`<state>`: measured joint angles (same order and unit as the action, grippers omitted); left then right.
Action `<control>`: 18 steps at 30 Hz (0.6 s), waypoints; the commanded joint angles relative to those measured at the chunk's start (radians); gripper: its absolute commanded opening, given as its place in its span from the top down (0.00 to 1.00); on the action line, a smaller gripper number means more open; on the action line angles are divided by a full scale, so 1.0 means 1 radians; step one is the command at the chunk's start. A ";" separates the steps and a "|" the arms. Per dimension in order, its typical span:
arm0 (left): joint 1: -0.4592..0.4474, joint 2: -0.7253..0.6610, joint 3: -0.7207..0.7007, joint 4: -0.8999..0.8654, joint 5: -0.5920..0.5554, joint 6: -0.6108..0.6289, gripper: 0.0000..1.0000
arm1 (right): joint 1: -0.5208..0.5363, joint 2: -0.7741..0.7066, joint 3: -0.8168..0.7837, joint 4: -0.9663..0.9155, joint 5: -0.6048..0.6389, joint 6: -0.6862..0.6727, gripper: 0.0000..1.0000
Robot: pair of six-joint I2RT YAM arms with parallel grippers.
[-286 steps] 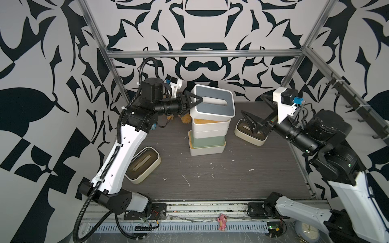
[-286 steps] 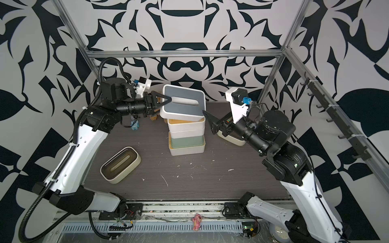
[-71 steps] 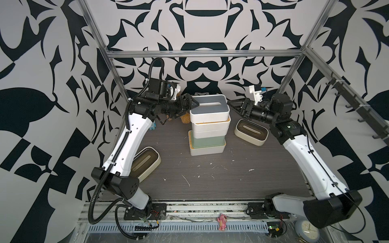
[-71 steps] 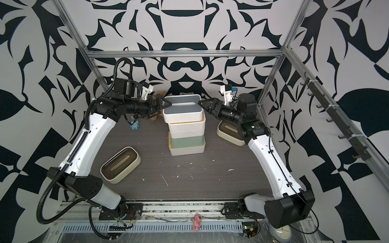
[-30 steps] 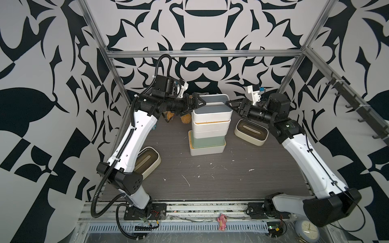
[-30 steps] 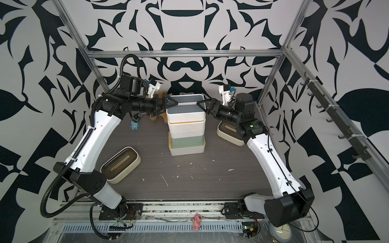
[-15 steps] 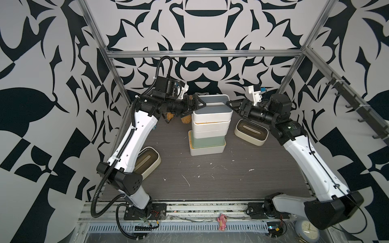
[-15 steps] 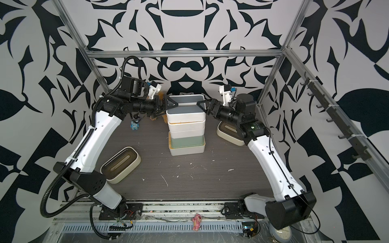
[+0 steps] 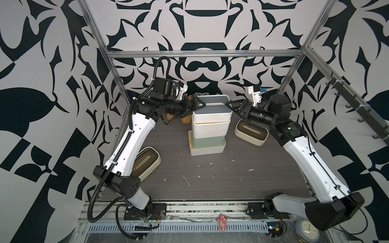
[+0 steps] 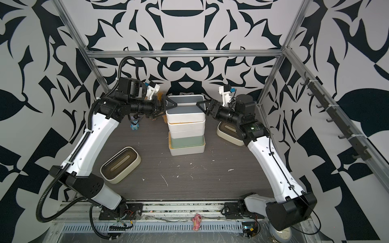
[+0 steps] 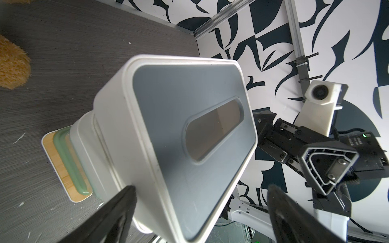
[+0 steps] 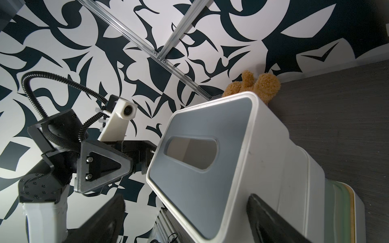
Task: Stack the tissue boxes
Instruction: Place the tissue box at the tissue box.
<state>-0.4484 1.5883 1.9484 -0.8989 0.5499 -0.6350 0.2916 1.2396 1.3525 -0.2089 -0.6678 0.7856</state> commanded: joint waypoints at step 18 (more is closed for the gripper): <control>-0.016 -0.070 -0.112 0.055 0.033 -0.030 0.01 | 0.018 0.004 0.049 -0.005 0.019 -0.039 0.06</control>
<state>-0.4541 1.5528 1.8412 -0.8631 0.5583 -0.6586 0.2993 1.2438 1.3563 -0.2279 -0.6491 0.7708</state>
